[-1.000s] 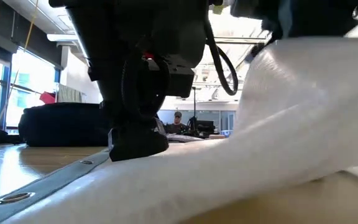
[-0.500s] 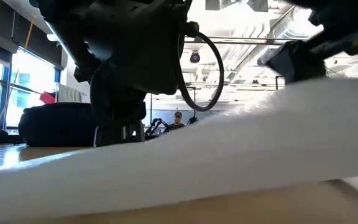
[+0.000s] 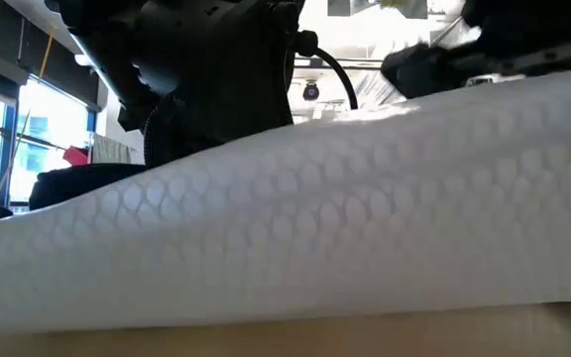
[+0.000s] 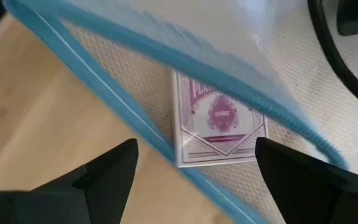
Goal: Unpack backpack
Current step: Remove the white playing cards box from the transparent zipper bag
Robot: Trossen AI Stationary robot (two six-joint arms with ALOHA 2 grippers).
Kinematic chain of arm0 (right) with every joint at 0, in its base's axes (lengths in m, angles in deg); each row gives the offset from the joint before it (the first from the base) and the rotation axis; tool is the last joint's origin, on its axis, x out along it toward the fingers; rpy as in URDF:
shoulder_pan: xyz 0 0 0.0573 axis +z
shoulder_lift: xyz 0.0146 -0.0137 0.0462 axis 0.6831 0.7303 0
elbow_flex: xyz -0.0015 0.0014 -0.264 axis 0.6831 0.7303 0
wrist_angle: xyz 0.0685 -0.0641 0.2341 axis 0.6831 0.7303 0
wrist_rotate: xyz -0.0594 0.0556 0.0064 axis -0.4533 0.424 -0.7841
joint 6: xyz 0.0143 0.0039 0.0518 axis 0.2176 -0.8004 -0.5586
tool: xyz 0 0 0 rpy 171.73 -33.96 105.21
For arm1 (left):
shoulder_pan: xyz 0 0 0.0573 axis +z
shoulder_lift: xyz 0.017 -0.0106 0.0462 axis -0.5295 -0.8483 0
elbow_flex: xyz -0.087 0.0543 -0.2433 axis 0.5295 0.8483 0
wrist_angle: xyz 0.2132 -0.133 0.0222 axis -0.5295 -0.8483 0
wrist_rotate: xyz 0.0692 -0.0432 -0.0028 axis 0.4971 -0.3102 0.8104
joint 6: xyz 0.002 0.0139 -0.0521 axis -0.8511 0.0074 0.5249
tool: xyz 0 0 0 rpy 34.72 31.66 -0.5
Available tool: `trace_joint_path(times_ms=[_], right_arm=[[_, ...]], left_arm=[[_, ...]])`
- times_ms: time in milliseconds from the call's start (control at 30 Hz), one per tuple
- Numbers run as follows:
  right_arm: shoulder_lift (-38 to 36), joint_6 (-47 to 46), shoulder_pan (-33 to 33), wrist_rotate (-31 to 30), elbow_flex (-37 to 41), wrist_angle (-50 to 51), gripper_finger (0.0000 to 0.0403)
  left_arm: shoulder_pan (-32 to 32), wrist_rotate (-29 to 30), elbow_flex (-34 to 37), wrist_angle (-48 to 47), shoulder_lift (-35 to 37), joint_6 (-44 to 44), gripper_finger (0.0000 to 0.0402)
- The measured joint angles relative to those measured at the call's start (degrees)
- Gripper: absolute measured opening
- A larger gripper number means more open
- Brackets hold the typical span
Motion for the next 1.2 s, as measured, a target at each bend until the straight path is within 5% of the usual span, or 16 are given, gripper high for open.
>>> trace_joint_path(times_ms=[367, 800, 1200], right_arm=[[0.82, 6.09, -3.06, 6.31, 1.64, -7.5, 0.0312], [7.51, 5.39, -3.45, -0.16, 1.38, -10.93, 0.0313], [11.17, 1.8, -4.5, 2.22, 1.27, -13.15, 0.0313]], left_arm=[[0.0, -0.25, -0.02, 0.2, 0.02, 0.58, 0.0], [0.0, -0.33, -0.07, 0.99, 0.07, 0.63, 0.0], [0.0, -0.54, -0.09, 1.33, 0.07, 0.58, 0.0]])
